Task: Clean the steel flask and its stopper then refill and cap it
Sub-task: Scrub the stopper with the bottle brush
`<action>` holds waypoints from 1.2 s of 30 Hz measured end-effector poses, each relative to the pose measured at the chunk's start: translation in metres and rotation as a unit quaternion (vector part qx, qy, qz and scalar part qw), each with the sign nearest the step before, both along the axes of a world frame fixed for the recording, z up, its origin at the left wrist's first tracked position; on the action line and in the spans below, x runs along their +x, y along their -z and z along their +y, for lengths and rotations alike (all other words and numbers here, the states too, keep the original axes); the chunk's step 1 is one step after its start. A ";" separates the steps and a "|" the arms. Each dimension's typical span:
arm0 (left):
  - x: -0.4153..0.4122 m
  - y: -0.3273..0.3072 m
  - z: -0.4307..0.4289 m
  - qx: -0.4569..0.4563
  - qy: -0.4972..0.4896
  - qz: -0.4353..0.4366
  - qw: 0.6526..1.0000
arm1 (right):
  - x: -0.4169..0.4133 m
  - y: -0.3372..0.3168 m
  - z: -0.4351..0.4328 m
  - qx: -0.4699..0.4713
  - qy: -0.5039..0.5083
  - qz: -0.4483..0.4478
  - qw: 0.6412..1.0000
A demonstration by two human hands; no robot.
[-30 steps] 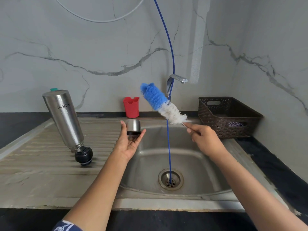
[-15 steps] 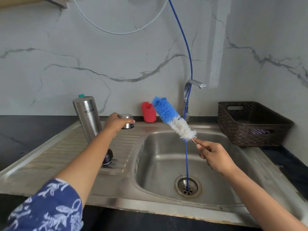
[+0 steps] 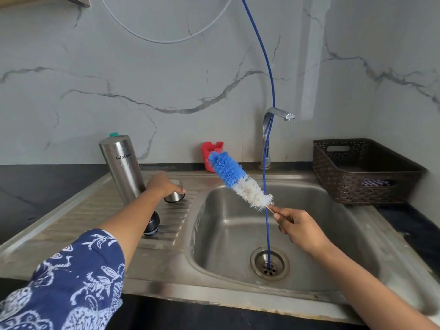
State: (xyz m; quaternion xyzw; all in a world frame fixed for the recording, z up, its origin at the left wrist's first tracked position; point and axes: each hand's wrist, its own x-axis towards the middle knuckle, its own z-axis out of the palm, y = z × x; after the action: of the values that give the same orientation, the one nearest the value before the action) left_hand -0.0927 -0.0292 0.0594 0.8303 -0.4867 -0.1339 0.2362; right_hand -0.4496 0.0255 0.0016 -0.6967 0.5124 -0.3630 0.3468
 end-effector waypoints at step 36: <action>0.017 0.023 0.093 0.113 0.040 -0.071 0.990 | 0.008 0.001 0.013 -0.024 0.005 0.048 0.999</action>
State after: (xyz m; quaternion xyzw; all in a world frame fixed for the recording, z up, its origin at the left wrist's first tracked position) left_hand -0.0756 0.0640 0.0362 0.8388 -0.5171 -0.1383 0.1000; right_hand -0.4419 0.0386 0.0004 -0.7188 0.5229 -0.3432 0.3035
